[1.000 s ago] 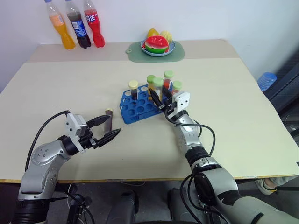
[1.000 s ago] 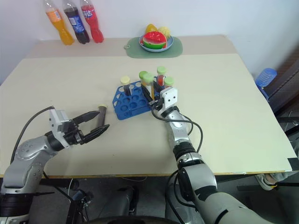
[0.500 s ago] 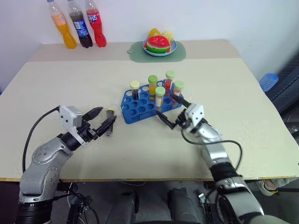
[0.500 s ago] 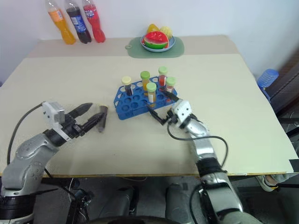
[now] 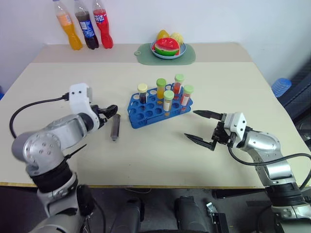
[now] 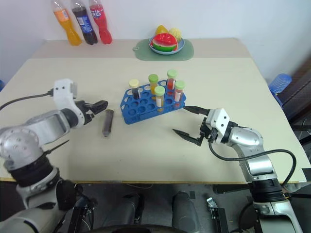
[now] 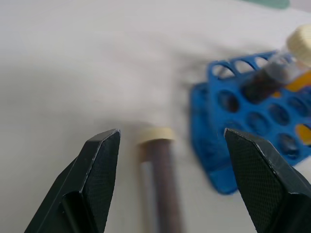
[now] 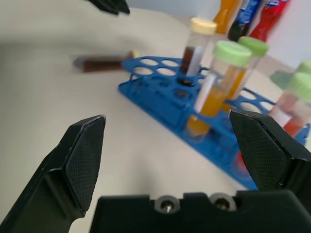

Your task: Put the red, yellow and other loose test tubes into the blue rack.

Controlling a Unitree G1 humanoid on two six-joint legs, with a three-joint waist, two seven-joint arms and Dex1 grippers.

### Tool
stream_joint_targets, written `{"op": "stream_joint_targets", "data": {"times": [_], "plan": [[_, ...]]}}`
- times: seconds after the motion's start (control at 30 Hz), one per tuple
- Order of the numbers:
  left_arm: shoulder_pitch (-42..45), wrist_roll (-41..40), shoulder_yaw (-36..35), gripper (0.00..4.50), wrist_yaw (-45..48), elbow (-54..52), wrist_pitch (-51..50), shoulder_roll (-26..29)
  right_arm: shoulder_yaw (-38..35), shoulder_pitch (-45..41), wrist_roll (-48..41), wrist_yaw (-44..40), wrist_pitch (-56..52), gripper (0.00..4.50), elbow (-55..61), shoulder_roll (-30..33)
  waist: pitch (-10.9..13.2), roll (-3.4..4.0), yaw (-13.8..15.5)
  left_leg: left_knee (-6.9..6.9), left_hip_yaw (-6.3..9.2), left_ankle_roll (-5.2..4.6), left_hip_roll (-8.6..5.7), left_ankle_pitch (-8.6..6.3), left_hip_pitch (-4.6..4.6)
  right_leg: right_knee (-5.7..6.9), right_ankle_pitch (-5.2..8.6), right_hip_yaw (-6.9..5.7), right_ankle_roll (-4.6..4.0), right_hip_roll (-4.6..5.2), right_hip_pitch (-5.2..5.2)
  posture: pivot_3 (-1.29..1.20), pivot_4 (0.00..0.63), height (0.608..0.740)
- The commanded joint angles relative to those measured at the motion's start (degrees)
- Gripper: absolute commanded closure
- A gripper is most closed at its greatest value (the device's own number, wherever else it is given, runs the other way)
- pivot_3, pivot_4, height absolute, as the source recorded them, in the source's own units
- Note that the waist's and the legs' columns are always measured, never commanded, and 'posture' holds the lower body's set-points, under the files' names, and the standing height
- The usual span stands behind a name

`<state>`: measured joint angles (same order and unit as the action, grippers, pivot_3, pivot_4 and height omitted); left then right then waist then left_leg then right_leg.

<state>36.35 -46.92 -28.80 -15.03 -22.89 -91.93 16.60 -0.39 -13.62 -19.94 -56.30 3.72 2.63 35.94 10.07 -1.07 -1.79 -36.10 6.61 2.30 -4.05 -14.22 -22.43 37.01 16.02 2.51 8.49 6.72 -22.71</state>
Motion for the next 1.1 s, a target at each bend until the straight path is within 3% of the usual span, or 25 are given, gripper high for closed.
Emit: {"op": "stream_joint_targets", "data": {"times": [0.03, 0.3, 0.43, 0.53, 0.67, 0.83, 0.97, 1.03, 1.1], "plan": [[3.10, -5.34, 1.05, 0.94, -8.19, 6.69, -0.57, 1.19, -1.40, 1.00, -0.96, 0.87, -0.84, 0.03, 3.64, -0.01, 0.02, -0.03, 0.09, 0.01, -0.02, 0.02, 0.00, 0.01, -0.01, -0.01, 0.00, 0.02, 0.00, 0.00, -0.02, 0.00, 0.150, 0.740], [6.89, -21.85, 6.77, 0.94, -26.27, 22.00, -0.57, 7.41, -2.65, 4.18, -0.58, 4.18, -1.70, 0.03, 7.06, -0.54, 0.09, -0.16, 1.17, -0.03, -0.02, 0.03, -0.02, 0.01, -0.03, -0.01, 0.00, 0.08, 0.00, 0.05, -0.05, 0.00, 0.150, 0.740], [8.32, -17.43, 8.27, 0.94, -31.42, 29.33, -0.57, 3.56, -2.78, 5.40, -0.25, 5.67, -1.92, 0.03, 8.35, -0.91, 0.08, -0.16, 1.21, -0.04, -0.03, 0.07, -0.07, 0.03, -0.03, -0.01, -0.01, 0.08, 0.01, 0.08, -0.04, 0.00, 0.150, 0.740], [8.03, -14.96, 7.35, 1.71, -33.98, 32.49, -0.57, -0.27, -2.97, 6.57, 0.03, 6.38, -1.86, 0.00, 9.60, -0.76, 0.04, -0.18, 1.38, -0.06, -0.04, 0.11, -0.09, 0.05, -0.03, -0.03, 0.00, 0.07, 0.01, 0.08, 0.00, 0.00, 0.150, 0.740], [7.66, -14.92, 7.08, 3.58, -35.90, 33.37, -0.57, -1.25, -3.50, 7.99, -0.25, 6.73, -2.20, 0.00, 10.77, -0.28, -0.06, -0.07, 1.30, -0.03, -0.05, 0.14, -0.08, 0.07, 0.00, 0.00, 0.00, 0.08, 0.01, 0.08, -0.01, 0.00, 0.150, 0.740], [5.21, -18.65, 7.76, 3.73, -33.65, 29.97, -0.57, 0.91, -4.32, 8.84, -0.59, 6.61, -2.39, 0.00, 11.11, -0.04, -0.07, -0.05, 1.01, -0.03, -0.07, 0.13, -0.08, 0.07, 0.03, -0.01, 0.00, 0.09, 0.01, 0.08, 0.02, 0.00, 0.150, 0.740], [-1.68, -22.26, 4.82, 3.73, -15.75, 14.81, 3.13, 3.26, -5.37, 9.93, -0.77, 6.01, -2.58, 0.00, 10.67, 0.74, -0.06, -0.07, 0.98, 0.01, -0.19, 0.28, -0.07, 0.15, 0.02, -0.01, 0.00, 0.17, 0.01, 0.09, -0.04, 0.00, 0.150, 0.740], [-7.87, -20.66, 8.43, 3.73, 2.29, 5.63, 11.50, 8.65, -5.73, 10.20, -0.88, 5.85, -2.52, 0.00, 10.28, 1.02, -0.02, -0.12, 0.99, 0.00, -0.19, 0.30, -0.06, 0.16, -0.03, -0.02, 0.01, 0.17, 0.01, 0.08, -0.09, 0.00, 0.150, 0.740], [-14.69, -18.56, 10.10, 3.73, 14.56, 0.04, 16.60, 14.34, -5.91, 10.34, -0.85, 5.83, -2.51, 0.00, 9.90, 1.00, 0.01, -0.13, 1.00, 0.00, -0.25, 0.37, -0.04, 0.20, -0.07, -0.03, 0.00, 0.17, -0.01, 0.08, -0.13, 0.00, 0.150, 0.740]]}}
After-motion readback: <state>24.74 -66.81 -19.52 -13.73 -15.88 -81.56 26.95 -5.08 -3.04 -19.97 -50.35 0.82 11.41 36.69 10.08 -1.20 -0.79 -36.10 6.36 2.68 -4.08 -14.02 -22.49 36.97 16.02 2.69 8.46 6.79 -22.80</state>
